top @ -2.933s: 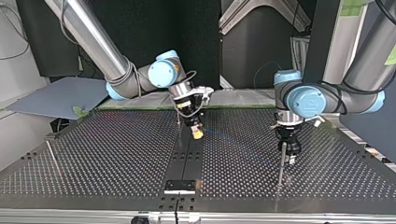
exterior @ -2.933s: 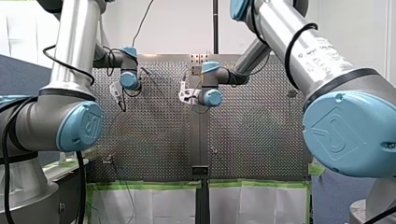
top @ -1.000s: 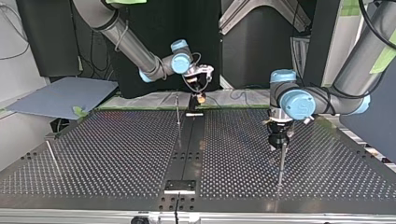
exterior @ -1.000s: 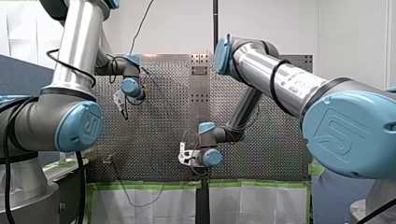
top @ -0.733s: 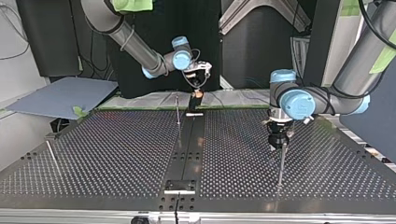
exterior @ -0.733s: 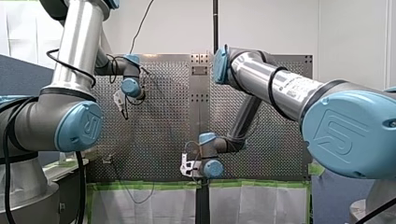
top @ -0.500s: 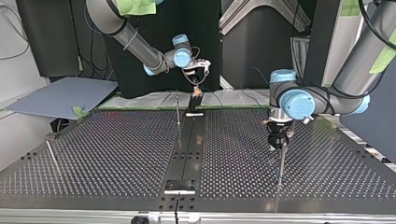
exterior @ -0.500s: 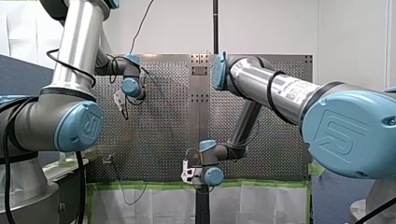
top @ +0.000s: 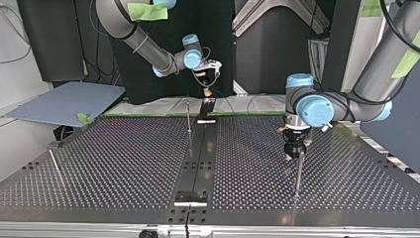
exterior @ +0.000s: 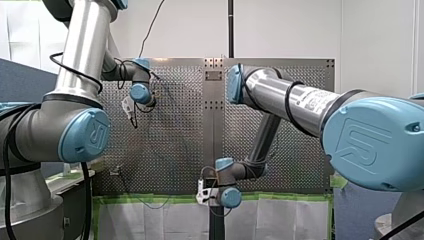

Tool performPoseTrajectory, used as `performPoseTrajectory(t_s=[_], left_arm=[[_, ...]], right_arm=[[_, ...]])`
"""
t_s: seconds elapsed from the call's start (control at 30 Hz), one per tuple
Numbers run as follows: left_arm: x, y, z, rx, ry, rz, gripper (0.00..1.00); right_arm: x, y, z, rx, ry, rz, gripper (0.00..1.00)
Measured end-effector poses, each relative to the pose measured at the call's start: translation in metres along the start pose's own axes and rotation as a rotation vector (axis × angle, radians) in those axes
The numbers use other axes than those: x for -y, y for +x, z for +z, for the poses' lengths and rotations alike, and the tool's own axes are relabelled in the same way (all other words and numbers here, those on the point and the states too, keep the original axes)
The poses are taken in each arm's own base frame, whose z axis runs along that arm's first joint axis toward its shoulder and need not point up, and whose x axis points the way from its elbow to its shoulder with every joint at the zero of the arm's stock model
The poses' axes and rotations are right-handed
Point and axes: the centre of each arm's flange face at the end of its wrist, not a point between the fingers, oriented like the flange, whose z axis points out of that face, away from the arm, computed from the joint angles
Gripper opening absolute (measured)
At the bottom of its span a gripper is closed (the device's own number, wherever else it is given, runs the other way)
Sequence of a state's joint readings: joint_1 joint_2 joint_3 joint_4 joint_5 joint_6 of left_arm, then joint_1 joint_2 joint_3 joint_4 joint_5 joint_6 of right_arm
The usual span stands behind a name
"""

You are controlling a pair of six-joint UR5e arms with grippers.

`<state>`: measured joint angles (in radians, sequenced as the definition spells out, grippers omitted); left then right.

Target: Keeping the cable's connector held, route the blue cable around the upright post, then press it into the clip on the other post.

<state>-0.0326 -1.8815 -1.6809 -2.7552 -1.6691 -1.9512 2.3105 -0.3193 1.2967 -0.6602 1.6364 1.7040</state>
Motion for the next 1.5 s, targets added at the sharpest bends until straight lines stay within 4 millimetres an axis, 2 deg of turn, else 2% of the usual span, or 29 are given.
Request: performPoseTrajectory(t_s=[0.2,0.43,0.63,0.9,1.03,1.5], left_arm=[[0.000,0.000,0.000,0.000,-0.001,0.000,0.94],[0.000,0.000,0.000,0.003,0.000,0.000,0.94],[0.000,0.000,0.000,0.003,0.000,0.000,0.94],[0.000,0.000,0.000,0.003,0.000,-0.001,0.94],[0.000,0.000,0.001,0.003,0.000,-0.001,0.94],[0.000,-0.001,0.001,0.004,0.000,-0.018,0.94]], right_arm=[[-0.004,-0.011,-0.001,0.011,-0.006,0.001,0.00],[-0.014,-0.038,-0.003,0.035,-0.020,0.000,0.00],[-0.023,-0.049,-0.011,0.031,-0.050,0.001,0.00],[-0.038,-0.064,-0.030,0.018,-0.098,-0.001,0.00],[-0.044,-0.056,-0.038,-0.008,-0.121,0.001,0.00],[-0.051,0.006,-0.064,-0.158,-0.179,0.003,0.00]])
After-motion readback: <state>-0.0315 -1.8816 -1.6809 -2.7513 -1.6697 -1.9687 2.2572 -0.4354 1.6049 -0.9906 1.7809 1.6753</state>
